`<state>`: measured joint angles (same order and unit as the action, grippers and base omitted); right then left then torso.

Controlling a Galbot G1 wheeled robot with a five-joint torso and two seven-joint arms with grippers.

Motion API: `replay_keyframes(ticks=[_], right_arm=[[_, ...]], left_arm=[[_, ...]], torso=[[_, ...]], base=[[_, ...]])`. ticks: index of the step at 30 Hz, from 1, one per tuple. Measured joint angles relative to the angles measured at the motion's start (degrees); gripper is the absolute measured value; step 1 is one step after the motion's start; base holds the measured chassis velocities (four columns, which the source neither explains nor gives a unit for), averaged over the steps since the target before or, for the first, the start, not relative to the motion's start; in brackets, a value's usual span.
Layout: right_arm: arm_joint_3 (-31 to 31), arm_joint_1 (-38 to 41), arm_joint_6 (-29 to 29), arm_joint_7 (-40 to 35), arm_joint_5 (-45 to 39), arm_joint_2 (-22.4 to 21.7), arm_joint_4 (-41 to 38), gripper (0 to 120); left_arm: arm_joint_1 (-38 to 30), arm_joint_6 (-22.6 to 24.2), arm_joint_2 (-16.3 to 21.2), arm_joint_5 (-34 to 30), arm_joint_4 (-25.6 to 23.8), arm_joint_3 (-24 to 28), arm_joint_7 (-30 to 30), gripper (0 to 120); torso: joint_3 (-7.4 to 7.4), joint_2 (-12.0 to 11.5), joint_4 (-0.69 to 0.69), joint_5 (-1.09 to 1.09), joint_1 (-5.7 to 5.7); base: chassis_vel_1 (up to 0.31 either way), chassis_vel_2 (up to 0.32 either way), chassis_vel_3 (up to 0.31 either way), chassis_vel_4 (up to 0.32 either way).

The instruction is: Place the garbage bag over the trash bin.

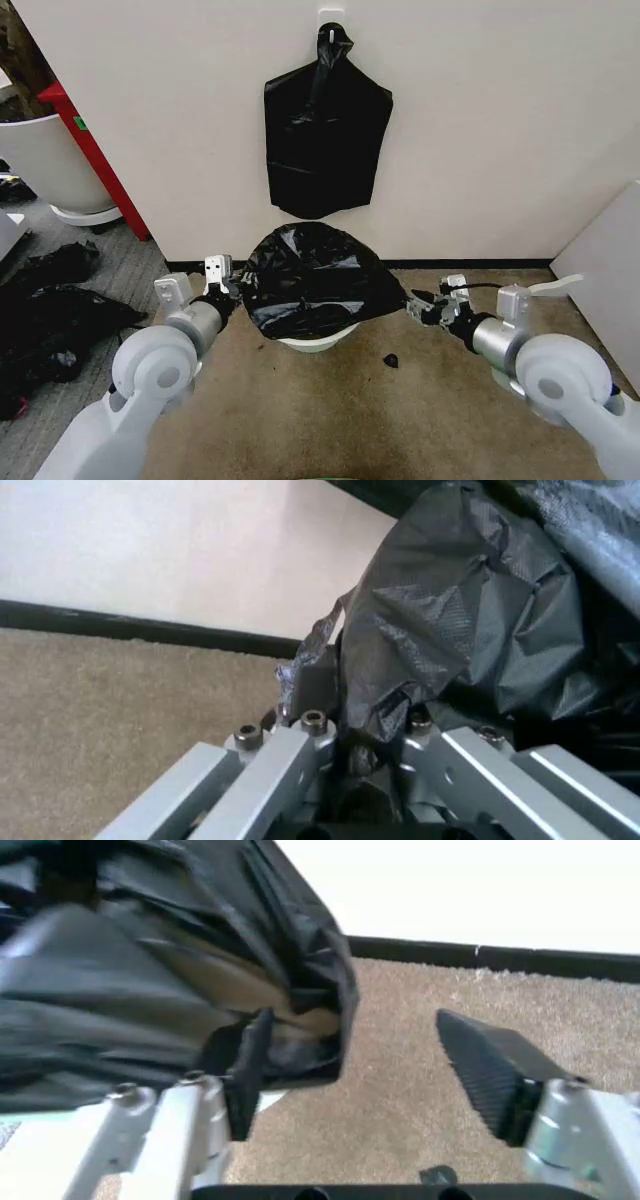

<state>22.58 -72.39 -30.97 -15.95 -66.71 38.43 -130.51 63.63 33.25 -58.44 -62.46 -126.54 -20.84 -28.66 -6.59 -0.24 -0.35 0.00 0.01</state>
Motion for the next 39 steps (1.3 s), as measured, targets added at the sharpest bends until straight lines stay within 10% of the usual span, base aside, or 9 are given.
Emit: replay_keyframes(ticks=[9,21,39], right_arm=[[1.88,-2.48,2.32,-1.42,0.81,-0.74,-4.11,98],[0.79,7.74,3.01,-0.40,-0.16,-4.22,-10.54,100],[-43.37,56.42,-10.04,-2.49,2.17,3.82,-0.17,100]], left_arm=[[0.79,0.48,-0.15,-0.83,1.20,-1.37,-0.48,3],[0.28,1.67,1.35,0.75,1.05,-1.04,-0.06,3],[-1.77,3.39,4.47,6.45,-0.69,-0.32,2.14,3]], torso=[[0.00,0.00,0.00,0.01,0.00],[0.00,0.00,0.00,0.00,0.00],[-0.01,0.00,0.01,-0.01,0.00]], base=[[0.000,0.000,0.000,0.000],[0.000,0.000,0.000,0.000],[0.000,0.000,0.000,0.000]])
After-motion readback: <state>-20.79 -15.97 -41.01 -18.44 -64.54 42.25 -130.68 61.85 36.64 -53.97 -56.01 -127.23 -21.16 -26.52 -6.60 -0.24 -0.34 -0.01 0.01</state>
